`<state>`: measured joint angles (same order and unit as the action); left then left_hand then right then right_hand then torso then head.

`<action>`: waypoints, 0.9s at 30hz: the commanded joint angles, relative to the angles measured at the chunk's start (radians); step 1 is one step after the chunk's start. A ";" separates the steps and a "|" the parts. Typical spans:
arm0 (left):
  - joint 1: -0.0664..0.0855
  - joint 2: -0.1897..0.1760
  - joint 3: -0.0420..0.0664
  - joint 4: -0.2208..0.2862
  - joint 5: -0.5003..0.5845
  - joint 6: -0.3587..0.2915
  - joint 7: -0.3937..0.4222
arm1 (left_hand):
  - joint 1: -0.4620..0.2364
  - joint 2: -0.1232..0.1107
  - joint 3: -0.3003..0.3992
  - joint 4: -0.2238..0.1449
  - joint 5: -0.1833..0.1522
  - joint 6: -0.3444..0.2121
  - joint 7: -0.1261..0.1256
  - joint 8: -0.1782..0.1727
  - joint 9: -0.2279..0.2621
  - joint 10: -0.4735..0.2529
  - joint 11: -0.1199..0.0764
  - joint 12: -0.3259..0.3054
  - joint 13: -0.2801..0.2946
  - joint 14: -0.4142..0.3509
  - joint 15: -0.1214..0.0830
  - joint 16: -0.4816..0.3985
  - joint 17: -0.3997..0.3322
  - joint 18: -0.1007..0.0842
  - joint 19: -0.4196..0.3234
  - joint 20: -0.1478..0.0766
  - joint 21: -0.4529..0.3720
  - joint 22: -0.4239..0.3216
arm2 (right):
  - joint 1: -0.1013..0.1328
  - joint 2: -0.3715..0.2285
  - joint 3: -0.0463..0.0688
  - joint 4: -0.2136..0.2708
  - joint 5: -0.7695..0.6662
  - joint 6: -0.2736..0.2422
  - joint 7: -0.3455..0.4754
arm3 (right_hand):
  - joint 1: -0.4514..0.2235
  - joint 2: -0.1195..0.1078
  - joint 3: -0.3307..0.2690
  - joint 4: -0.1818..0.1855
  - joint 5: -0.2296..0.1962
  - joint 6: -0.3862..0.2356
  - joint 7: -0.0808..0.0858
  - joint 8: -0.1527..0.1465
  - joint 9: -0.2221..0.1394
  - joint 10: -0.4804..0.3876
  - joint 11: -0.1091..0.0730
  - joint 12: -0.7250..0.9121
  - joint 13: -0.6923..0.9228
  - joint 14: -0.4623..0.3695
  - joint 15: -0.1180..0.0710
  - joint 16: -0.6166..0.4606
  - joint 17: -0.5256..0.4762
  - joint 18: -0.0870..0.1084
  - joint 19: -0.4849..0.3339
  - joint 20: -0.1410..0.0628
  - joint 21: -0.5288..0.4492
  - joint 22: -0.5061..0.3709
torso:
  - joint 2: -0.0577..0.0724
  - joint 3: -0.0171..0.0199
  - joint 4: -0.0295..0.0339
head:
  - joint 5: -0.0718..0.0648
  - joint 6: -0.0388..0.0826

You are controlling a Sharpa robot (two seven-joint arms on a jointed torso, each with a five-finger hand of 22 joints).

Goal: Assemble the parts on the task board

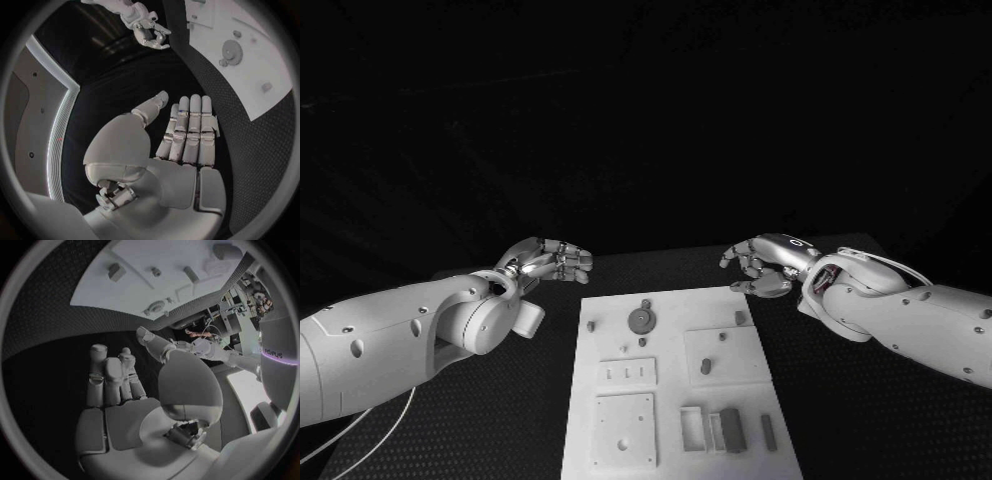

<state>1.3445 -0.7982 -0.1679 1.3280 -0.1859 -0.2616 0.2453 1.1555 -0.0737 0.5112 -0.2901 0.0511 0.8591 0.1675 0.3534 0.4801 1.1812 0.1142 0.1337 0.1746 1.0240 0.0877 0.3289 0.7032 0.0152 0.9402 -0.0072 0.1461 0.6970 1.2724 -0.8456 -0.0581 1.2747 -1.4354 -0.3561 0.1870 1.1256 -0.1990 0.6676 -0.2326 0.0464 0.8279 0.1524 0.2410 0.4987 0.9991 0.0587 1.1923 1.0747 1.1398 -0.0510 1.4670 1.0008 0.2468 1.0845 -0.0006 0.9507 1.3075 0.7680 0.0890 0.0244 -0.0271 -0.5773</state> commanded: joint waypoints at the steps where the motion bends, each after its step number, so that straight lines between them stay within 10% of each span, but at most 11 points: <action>1: -0.001 0.004 0.000 -0.002 -0.006 0.016 0.021 | 0.001 -0.004 -0.001 0.003 0.002 0.007 0.001 0.003 0.001 0.005 0.000 0.001 0.002 0.004 0.004 0.000 0.002 0.004 0.005 0.002 0.004 0.001 | -0.017 -0.020 -0.003 -0.002 0.024 0.064 0.031 | -0.005 -0.014 -0.009 0.001 0.004 0.016 0.014 0.006 0.001 -0.004 -0.005 0.004 -0.002 -0.006 -0.002 0.004 -0.002 0.015 -0.005 -0.001 0.002 0.021 | -0.005 0.0015 -0.0043 | -0.004 -0.004; 27: -0.006 0.004 0.000 -0.006 -0.006 0.029 0.007 | -0.018 -0.001 -0.011 0.006 0.002 0.005 0.003 0.000 0.000 0.005 0.001 -0.003 0.003 0.002 0.006 -0.005 0.008 0.001 0.005 0.001 0.001 0.003 | -0.110 0.026 -0.009 -0.091 -0.025 0.045 0.009 | -0.011 -0.039 -0.013 0.026 0.004 -0.010 0.024 -0.006 -0.006 -0.015 0.005 0.007 -0.006 -0.017 0.008 0.007 -0.009 0.015 -0.013 0.004 0.001 0.019 | -0.005 -0.0001 -0.0013 | -0.005 -0.027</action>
<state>1.3388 -0.7959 -0.1688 1.3214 -0.1889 -0.2509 0.2462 1.1477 -0.0744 0.5058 -0.2848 0.0511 0.8591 0.1675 0.3533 0.4797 1.1811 0.1143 0.1337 0.1765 1.0238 0.0876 0.3289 0.7091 0.0150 0.9401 -0.0071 0.1462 0.6986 1.1644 -0.8236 -0.0678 1.1898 -1.4255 -0.3055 0.1969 1.1139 -0.2319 0.6542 -0.2109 0.0464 0.8109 0.1693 0.2380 0.4931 0.9898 0.0608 1.1937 1.0698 1.1251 -0.0482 1.4670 0.9930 0.2468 1.0767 0.0070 0.9507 1.3074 0.7627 0.0901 0.0210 -0.0317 -0.6030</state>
